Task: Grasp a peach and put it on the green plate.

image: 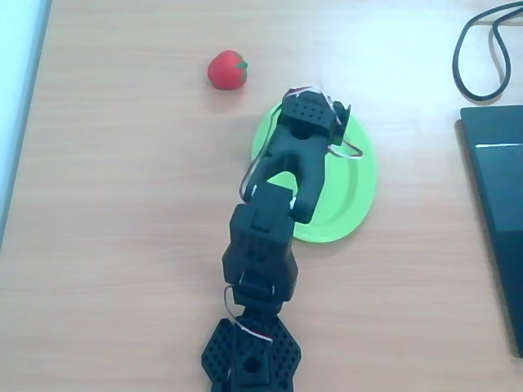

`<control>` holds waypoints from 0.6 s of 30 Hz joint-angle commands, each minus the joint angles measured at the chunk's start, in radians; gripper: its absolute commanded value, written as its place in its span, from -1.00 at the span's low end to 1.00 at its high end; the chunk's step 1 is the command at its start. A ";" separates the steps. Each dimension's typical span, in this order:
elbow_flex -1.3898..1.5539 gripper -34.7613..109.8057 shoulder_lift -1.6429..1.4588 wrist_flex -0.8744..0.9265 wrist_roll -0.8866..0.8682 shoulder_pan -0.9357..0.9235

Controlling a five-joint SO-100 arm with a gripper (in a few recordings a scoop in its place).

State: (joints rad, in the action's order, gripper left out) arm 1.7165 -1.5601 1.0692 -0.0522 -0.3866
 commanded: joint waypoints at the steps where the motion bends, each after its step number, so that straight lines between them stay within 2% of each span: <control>1: -0.049 0.01 0.034 0.002 -0.031 -0.032; 9: -0.107 0.01 0.161 0.006 -0.046 -0.044; 18: -0.091 0.08 0.118 0.006 -0.029 -0.038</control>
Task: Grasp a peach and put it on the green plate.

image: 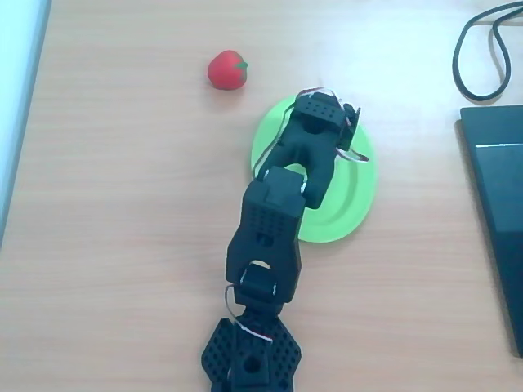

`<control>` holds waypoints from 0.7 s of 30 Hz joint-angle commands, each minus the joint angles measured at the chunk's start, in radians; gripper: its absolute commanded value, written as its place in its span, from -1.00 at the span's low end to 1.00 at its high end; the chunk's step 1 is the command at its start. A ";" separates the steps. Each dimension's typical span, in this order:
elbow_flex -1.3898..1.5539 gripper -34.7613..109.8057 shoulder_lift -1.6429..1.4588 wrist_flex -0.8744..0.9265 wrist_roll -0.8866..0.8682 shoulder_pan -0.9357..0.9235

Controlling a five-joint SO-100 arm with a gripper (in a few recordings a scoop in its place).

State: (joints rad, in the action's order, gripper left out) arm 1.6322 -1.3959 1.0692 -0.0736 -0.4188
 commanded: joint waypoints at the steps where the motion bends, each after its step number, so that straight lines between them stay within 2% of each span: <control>1: -0.005 0.09 -0.054 0.011 -0.009 -0.006; 12: 0.121 0.26 -0.232 0.028 -0.032 0.054; 21: 0.298 0.24 -0.460 0.028 -0.035 0.160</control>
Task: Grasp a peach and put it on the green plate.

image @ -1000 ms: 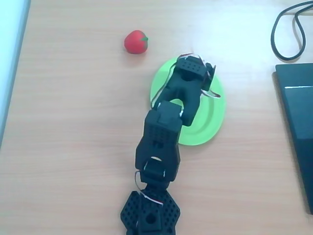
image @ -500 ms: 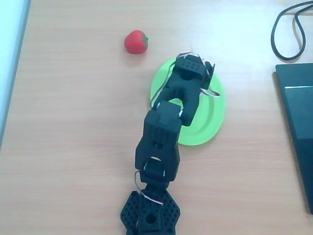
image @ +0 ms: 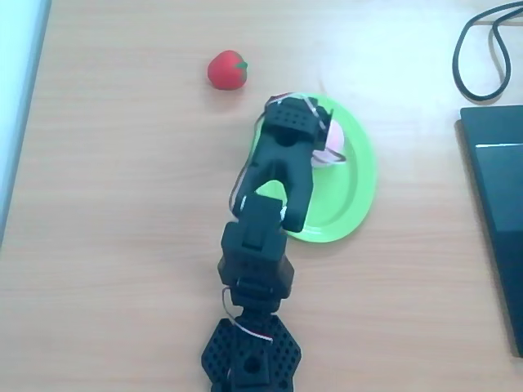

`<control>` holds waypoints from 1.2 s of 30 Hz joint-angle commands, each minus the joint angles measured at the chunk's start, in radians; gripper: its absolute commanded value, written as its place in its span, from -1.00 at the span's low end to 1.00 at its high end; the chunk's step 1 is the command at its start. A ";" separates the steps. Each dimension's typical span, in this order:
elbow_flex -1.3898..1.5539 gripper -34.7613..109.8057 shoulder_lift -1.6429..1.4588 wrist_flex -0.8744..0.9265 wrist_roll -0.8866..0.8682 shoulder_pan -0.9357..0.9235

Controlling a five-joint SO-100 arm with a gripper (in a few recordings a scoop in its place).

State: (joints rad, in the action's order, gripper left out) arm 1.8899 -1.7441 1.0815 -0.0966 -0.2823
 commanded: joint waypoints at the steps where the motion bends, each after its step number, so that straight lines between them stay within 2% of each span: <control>1: 0.064 0.23 -0.149 0.011 -0.011 0.043; 6: 0.167 0.09 -0.333 -0.058 0.005 0.112; 12: 0.282 -0.27 -0.563 -0.161 0.028 0.219; 15: 0.333 -0.62 -0.650 -0.172 0.025 0.276; 22: 0.617 -0.63 -0.937 -0.345 0.000 0.348; 25: 0.767 -0.63 -1.085 -0.407 0.041 0.377; 36: 1.154 -0.63 -1.422 -0.480 0.098 0.400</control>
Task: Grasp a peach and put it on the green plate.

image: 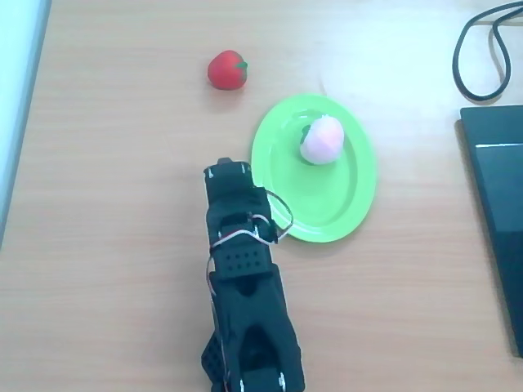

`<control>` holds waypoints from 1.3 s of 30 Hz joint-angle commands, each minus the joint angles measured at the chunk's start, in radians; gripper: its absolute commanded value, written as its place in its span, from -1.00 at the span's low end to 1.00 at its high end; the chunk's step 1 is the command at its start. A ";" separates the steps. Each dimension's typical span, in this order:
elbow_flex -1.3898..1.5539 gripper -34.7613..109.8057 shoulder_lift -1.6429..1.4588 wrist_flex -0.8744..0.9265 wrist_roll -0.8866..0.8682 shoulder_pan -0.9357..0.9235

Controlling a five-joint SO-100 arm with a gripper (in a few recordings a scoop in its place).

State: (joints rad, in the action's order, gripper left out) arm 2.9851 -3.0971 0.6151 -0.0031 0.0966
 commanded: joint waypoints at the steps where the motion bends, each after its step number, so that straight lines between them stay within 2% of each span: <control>1: 0.080 -0.63 -0.091 -0.014 0.005 0.021; 7: 0.198 -0.63 -0.198 -0.012 0.038 0.020; 18: 0.255 -0.63 -0.201 -0.006 0.040 0.017; 31: 0.250 -0.63 -0.199 0.130 0.020 0.002; 39: 0.167 -0.63 -0.199 0.413 -0.044 0.003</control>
State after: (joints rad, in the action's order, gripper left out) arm 3.1677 -3.2812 0.9311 -0.0230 0.0920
